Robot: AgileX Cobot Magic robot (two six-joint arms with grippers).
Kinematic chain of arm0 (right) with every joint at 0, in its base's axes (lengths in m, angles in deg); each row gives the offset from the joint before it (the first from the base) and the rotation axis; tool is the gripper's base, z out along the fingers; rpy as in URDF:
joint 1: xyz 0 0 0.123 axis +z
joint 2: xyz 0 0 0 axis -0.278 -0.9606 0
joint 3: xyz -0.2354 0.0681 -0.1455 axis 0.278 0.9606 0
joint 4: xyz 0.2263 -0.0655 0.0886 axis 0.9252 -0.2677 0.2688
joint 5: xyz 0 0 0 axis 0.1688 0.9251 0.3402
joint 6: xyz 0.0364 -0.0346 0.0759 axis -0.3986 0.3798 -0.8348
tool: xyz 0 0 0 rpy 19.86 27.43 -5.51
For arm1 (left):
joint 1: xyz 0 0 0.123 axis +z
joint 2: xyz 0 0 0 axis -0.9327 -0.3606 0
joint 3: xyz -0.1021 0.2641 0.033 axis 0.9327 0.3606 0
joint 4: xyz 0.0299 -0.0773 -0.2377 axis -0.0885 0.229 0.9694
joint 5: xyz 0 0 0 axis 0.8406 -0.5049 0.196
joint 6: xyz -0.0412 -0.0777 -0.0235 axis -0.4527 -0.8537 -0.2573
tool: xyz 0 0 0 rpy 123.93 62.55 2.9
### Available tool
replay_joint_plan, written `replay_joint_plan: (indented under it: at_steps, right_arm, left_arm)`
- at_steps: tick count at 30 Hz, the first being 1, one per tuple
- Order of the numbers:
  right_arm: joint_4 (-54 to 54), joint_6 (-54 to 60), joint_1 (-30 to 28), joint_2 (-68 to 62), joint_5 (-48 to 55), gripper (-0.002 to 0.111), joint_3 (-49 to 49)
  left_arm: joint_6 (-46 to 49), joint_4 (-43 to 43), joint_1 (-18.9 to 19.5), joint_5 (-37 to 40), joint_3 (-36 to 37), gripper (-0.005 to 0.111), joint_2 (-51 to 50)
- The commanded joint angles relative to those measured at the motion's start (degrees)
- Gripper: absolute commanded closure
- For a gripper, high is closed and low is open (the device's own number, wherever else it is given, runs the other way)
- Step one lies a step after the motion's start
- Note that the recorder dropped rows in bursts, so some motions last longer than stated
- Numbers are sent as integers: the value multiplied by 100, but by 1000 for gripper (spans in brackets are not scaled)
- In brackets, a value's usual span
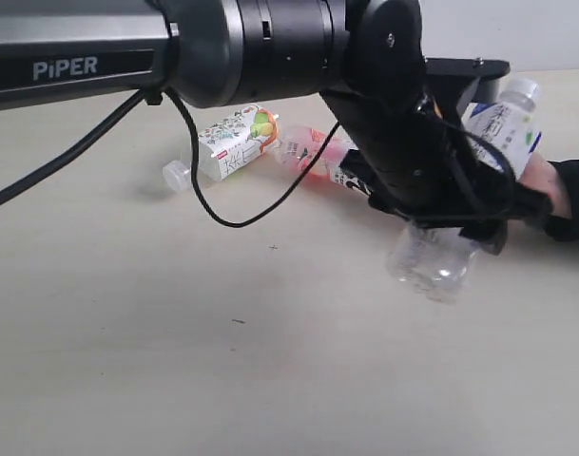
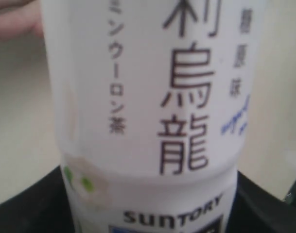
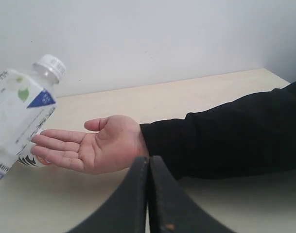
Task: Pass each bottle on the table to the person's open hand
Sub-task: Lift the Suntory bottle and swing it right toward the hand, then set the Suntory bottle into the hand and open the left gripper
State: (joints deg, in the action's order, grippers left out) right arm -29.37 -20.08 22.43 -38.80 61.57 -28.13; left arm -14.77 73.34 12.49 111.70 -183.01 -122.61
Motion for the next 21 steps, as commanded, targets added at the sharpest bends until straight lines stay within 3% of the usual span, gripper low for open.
replay_joint_plan:
  at_steps: [1,8,21]
  right_arm:
    - [-23,-3,-27,32,-48,108,25]
    - [-23,-3,-27,32,-48,108,25]
    - [-23,-3,-27,32,-48,108,25]
  left_arm:
    - [-67,880,17,-862,-41,107,65]
    - [-115,2433,302,-1326,-438,107,-271]
    - [-166,3597,389,-1969,-1028,107,-1272]
